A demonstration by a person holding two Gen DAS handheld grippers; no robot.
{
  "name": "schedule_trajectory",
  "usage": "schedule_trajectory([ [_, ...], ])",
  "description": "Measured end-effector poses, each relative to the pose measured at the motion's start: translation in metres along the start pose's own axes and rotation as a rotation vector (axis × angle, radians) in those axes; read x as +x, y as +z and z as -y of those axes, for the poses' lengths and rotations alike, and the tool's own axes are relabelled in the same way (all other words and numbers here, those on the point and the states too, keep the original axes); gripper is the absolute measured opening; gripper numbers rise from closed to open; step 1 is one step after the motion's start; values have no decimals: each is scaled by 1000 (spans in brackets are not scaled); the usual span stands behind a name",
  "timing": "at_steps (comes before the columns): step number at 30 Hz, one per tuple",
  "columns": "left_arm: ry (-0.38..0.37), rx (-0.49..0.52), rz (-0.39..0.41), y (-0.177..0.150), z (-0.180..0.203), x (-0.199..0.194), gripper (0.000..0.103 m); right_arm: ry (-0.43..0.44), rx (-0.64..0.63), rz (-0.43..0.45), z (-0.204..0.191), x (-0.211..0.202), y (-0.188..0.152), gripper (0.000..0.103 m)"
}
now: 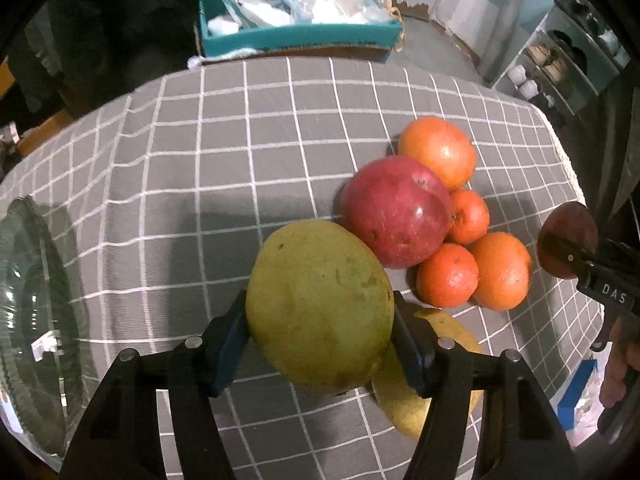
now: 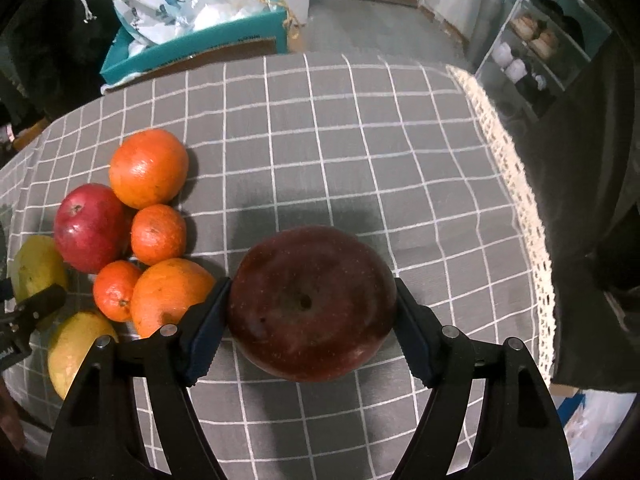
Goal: Organize fruits
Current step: 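Carry the pear and red apple in both tools over the green bowl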
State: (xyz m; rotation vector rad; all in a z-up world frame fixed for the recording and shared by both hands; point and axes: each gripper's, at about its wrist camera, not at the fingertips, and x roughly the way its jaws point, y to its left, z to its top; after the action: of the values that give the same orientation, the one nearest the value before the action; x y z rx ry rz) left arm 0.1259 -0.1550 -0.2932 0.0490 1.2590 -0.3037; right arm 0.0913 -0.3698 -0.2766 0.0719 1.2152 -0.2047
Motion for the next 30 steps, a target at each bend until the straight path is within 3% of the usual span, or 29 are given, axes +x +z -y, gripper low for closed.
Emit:
schedule_trajectory([
  [18,26,-25,218,-14,-23,-106,67,52,-16,206,-22,-76,3,76],
  [30,59,-12,323,-18,-26,-152,67,104,-45,345,-39,-137,0,76],
])
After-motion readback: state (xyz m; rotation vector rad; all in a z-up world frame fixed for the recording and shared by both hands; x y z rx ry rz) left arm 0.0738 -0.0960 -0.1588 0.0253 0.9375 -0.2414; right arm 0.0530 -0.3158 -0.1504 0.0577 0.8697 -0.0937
